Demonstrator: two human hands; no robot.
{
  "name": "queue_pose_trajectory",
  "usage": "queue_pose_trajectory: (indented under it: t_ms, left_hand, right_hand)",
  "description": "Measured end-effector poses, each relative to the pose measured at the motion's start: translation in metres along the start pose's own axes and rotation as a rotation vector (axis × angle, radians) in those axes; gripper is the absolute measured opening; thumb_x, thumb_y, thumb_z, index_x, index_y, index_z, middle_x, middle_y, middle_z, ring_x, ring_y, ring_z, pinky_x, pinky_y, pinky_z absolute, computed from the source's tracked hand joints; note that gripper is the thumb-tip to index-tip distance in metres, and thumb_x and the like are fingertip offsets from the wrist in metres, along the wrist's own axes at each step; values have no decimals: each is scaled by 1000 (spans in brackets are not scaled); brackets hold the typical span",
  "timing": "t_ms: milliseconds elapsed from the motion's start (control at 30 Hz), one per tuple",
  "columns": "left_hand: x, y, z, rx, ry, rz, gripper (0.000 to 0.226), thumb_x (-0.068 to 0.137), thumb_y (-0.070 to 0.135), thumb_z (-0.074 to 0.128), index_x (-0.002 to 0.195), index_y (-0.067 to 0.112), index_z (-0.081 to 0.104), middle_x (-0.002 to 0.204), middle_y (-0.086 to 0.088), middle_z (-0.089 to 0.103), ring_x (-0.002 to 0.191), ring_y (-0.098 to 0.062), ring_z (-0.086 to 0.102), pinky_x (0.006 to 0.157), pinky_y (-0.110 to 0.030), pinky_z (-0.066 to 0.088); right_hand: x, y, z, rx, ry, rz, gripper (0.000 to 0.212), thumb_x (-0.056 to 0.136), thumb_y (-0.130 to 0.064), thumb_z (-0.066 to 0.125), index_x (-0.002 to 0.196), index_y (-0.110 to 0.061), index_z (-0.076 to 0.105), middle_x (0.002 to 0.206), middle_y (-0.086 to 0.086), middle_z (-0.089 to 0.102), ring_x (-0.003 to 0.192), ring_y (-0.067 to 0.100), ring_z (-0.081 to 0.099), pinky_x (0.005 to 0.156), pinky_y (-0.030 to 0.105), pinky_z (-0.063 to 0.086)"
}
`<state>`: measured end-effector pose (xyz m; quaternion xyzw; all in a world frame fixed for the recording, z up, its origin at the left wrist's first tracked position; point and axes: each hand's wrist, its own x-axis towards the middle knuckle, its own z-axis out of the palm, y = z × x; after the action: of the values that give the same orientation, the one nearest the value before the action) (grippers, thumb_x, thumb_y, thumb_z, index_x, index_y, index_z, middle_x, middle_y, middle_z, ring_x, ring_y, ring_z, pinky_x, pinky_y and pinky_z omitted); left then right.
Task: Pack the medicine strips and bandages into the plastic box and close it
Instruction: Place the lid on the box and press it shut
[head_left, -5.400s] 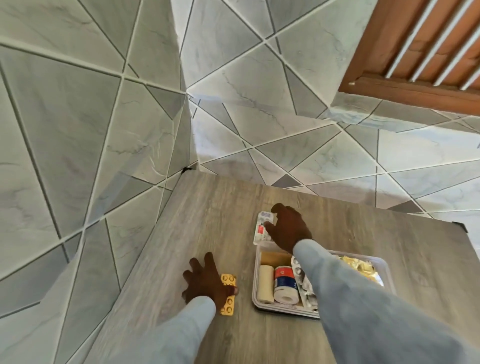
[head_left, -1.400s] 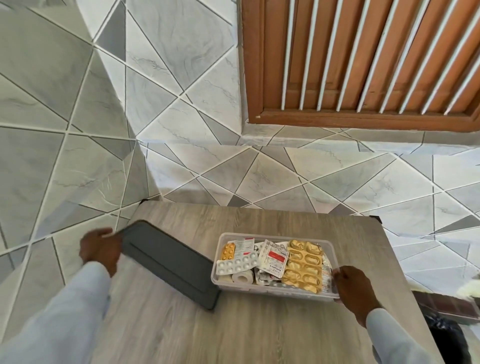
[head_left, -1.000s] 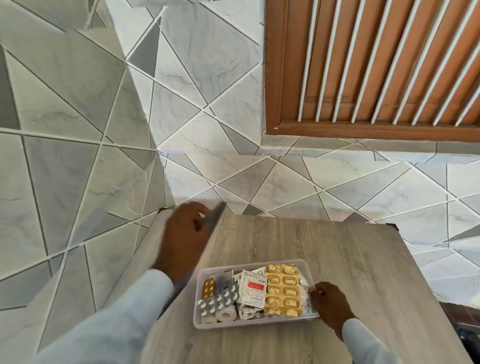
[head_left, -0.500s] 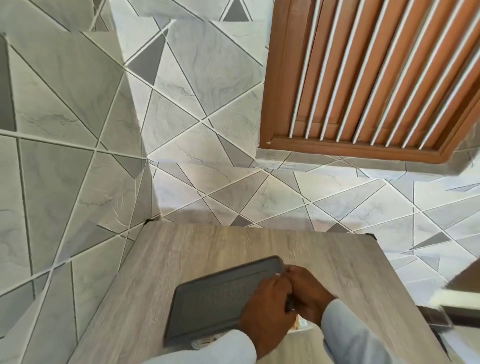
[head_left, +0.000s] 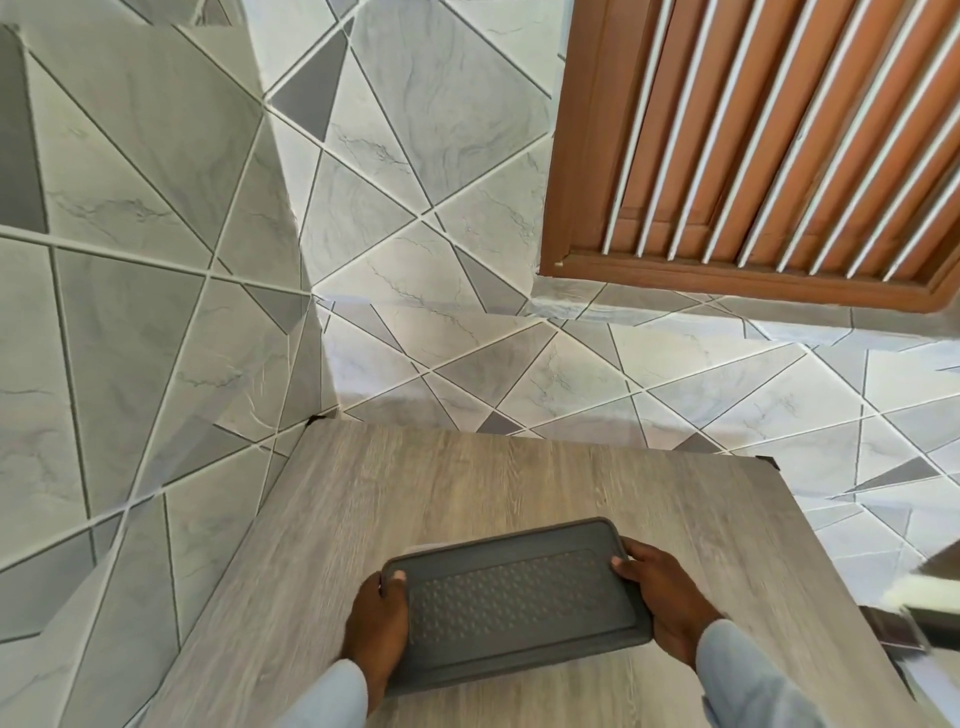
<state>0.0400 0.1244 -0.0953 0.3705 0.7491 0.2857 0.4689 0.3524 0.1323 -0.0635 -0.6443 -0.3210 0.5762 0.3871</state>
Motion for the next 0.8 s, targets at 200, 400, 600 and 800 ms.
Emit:
queue_pose_trajectory:
  t_ms: [200, 400, 600, 800]
  left_hand:
    - [-9, 17, 15, 7, 40, 100, 42, 102, 24, 32, 142, 14, 40, 139, -10, 50, 122, -29, 49, 105, -38, 36]
    - [2, 19, 28, 91, 99, 107, 39, 101, 20, 31, 138, 14, 42, 133, -13, 55, 118, -32, 54, 102, -41, 41]
    - [21, 4, 32, 195, 179, 129, 35, 96, 13, 32, 124, 13, 54, 119, -13, 61, 105, -30, 58, 96, -44, 48]
    - [21, 7, 36, 361, 163, 175, 49, 97, 9, 30, 146, 15, 30, 138, -16, 46, 127, -33, 44, 109, -45, 37]
  right_hand:
    - [9, 9, 6, -385, 322, -162, 21, 96, -16, 49, 110, -17, 64, 98, 4, 67, 88, 22, 62, 80, 34, 49]
    - [25, 29, 10, -722, 433, -190, 27, 97, -25, 44, 107, -8, 62, 100, 14, 62, 89, 30, 61, 84, 45, 53]
    - [28, 34, 10, -825, 469, -173, 32, 99, -21, 34, 116, -10, 59, 110, 14, 57, 103, 32, 54, 90, 42, 48]
    - [29, 42, 10, -642, 401, -157, 40, 101, -26, 27, 134, -20, 48, 125, 10, 58, 112, 31, 55, 101, 47, 44]
